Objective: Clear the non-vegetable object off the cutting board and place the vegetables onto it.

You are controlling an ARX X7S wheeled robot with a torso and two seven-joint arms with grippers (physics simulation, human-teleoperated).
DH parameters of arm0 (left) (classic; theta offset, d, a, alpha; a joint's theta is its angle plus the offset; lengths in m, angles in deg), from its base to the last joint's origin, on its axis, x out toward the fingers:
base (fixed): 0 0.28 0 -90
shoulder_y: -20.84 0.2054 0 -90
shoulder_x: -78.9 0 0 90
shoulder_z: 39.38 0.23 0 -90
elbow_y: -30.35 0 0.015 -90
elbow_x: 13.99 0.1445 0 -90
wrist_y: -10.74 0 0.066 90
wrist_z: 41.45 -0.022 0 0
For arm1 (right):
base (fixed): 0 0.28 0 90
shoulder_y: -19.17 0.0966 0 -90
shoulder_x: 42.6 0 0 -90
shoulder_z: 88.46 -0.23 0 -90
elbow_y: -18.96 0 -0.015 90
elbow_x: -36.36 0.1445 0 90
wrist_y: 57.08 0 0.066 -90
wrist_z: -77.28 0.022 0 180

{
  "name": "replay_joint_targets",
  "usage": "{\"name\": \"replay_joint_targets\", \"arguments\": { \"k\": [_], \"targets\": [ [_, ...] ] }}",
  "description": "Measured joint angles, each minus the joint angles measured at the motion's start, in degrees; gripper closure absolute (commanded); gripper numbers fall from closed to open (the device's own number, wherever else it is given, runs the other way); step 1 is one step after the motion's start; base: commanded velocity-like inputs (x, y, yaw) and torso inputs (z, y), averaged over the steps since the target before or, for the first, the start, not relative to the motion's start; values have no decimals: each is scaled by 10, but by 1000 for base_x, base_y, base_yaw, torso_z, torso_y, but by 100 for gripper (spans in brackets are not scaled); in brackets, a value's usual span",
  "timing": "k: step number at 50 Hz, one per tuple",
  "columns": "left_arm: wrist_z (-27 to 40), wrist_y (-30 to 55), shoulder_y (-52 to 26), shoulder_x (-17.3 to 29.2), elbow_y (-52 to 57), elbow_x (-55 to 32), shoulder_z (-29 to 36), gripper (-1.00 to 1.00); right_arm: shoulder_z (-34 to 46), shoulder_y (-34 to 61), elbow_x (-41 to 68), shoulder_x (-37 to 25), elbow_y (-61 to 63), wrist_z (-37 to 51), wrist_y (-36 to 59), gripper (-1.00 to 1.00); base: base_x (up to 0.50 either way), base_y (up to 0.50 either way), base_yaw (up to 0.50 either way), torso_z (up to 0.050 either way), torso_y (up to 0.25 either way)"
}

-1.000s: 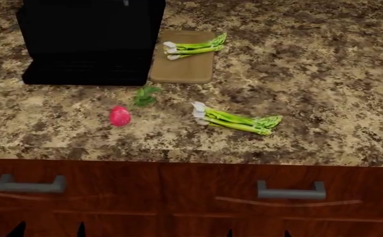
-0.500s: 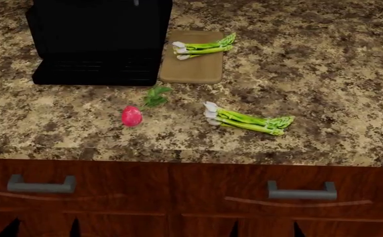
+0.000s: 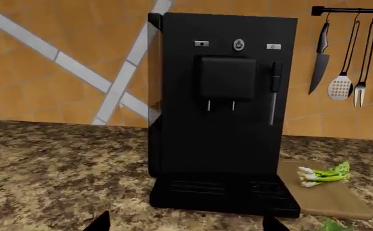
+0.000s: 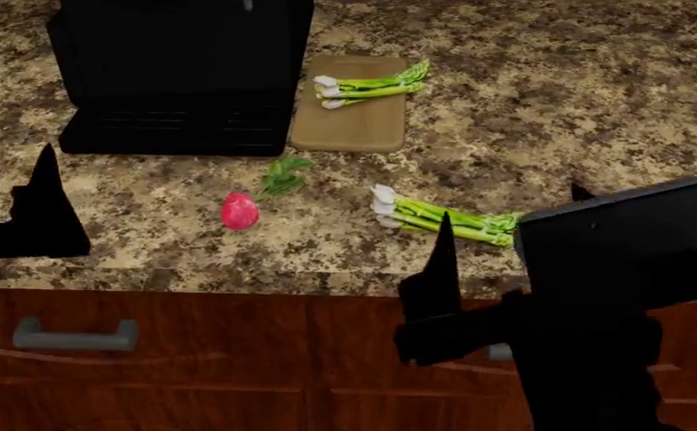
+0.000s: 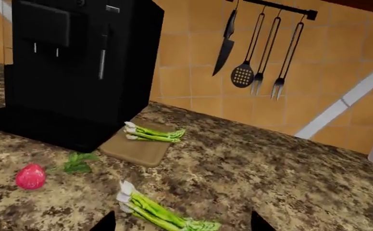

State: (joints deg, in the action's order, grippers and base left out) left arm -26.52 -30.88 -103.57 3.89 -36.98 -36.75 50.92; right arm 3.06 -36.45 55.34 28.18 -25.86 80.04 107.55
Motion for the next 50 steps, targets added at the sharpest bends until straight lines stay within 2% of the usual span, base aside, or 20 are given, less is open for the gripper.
{"name": "replay_joint_targets", "arguments": {
  "k": [13,24,29,42,50],
  "targets": [
    [-12,58,-155,18,-66,-10,16,-100,-1,196,209,-67,-72,77,108,-100,0,0,0,0,0],
    [-21,50,-252,25,-144,6,33,-100,31,308,273,-106,-168,81,107,-100,0,0,0,0,0],
    [-23,48,-279,26,-168,9,36,-100,41,338,285,-117,-197,80,105,-100,78,0,0,0,0],
    [-20,55,-313,28,-186,8,35,-100,52,369,307,-132,-230,84,104,-100,500,0,0,0,0],
    [-20,56,-321,28,-191,5,34,-100,75,377,308,-140,-243,82,100,-100,499,292,0,0,0]
  ]
}}
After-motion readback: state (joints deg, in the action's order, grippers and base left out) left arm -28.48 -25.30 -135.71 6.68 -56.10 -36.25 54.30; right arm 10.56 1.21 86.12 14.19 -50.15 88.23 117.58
